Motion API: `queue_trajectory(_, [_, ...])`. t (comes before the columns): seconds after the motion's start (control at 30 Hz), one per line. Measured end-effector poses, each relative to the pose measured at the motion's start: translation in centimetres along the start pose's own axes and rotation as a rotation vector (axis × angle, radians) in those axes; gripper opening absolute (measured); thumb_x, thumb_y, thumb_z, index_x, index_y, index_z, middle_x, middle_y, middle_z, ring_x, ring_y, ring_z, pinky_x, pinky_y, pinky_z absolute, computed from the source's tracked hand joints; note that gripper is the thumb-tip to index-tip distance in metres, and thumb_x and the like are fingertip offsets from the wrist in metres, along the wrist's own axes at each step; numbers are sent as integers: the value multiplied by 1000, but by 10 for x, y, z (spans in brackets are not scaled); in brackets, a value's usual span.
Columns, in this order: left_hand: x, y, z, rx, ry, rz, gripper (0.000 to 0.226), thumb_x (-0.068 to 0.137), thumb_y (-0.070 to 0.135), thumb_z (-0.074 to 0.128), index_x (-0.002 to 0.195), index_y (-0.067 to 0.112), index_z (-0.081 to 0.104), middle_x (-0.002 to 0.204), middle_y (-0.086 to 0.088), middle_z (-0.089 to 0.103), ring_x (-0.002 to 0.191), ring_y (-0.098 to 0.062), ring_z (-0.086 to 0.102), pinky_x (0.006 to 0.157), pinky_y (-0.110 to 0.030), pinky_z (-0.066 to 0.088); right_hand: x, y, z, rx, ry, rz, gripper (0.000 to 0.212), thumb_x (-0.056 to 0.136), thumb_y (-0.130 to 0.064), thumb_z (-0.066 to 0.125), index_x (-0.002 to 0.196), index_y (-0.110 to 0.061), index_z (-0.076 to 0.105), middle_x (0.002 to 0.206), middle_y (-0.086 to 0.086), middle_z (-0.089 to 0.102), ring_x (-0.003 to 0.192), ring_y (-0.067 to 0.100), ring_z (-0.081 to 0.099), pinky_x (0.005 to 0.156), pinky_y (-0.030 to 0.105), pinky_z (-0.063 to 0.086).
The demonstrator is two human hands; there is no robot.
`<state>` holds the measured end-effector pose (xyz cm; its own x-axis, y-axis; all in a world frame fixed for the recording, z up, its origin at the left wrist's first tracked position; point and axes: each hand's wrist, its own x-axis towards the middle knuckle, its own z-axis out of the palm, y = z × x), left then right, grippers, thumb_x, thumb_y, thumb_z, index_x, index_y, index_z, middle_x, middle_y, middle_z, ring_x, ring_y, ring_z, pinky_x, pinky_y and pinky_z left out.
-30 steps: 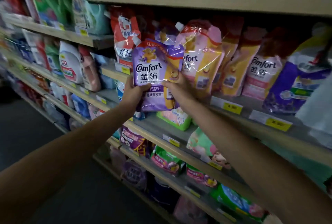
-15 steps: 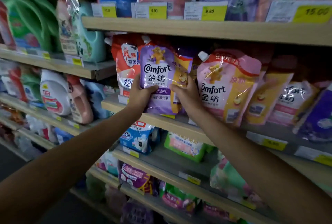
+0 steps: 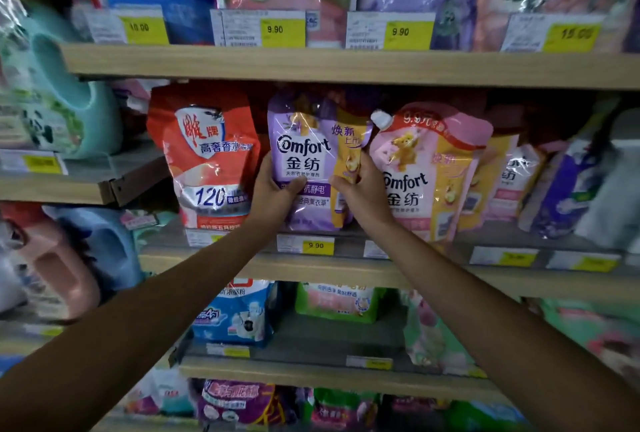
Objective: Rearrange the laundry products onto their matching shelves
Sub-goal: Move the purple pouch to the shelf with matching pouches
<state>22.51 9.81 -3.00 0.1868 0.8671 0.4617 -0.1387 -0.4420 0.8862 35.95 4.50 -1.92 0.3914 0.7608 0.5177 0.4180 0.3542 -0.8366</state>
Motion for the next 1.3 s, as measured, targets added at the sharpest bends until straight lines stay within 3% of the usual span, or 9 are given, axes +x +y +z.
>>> queue_trajectory(0.2, [12,-30,-13,79,-114,21,53,86,-5,62,133,2,39,118,-9,59,95,0,62,78,-18,54,-2,18,14,-156,109,47,33,81,-11,67,112,-13,57,87,-7,61,84,16,59,76,27,45])
queue_trajectory(0.37, [12,-39,-18,111,-163,-22,55,86,-8,60,133,3,35,116,-6,57,97,-10,60,81,-21,55,-15,31,24,-198,142,46,35,84,-11,65,118,-10,54,95,-7,59,84,10,55,64,6,39])
queue_trajectory(0.5, [8,-35,-15,125,-151,-26,51,88,-2,60,131,5,33,103,9,57,92,-2,58,74,-9,50,-21,35,29,-243,125,18,28,83,-16,64,99,-16,42,76,-15,51,65,6,54,68,37,50])
queue_trajectory(0.57, [5,-36,-14,134,-139,-9,50,89,3,61,130,4,32,102,12,57,91,-2,58,73,-7,50,-22,35,29,-238,107,37,30,81,-17,64,99,-16,41,71,-15,47,65,4,50,73,43,49])
queue_trajectory(0.73, [0,-40,-15,207,-140,31,54,86,22,63,130,14,33,111,7,61,103,-15,61,92,-40,51,-22,35,26,-261,71,63,37,84,-17,62,115,-11,42,65,-13,41,60,6,47,73,40,48])
queue_trajectory(1.0, [-10,-39,-17,498,-110,121,61,93,38,53,143,19,24,134,2,56,112,-24,60,79,-30,45,-24,36,26,-288,8,27,31,86,-20,58,102,-22,31,65,-10,44,51,13,61,60,43,55])
queue_trajectory(1.07, [-14,-38,-17,555,-99,115,62,93,40,52,144,18,24,136,0,54,114,-27,59,79,-31,43,-26,37,24,-331,-5,5,29,89,-20,57,102,-20,30,67,-10,44,48,5,61,57,38,53])
queue_trajectory(1.13, [-20,-36,-17,672,-91,100,63,93,43,51,143,15,26,136,-5,53,113,-32,59,80,-35,45,-30,38,23,-442,-7,-18,29,92,-28,56,100,-18,29,74,-5,52,56,4,62,57,33,46])
queue_trajectory(1.3, [-43,-32,-18,1101,-166,33,74,94,45,44,146,0,17,132,-19,51,114,-38,56,92,-45,44,-47,40,5,-927,-113,-35,45,95,-41,45,123,-6,39,109,16,64,93,36,64,70,39,48])
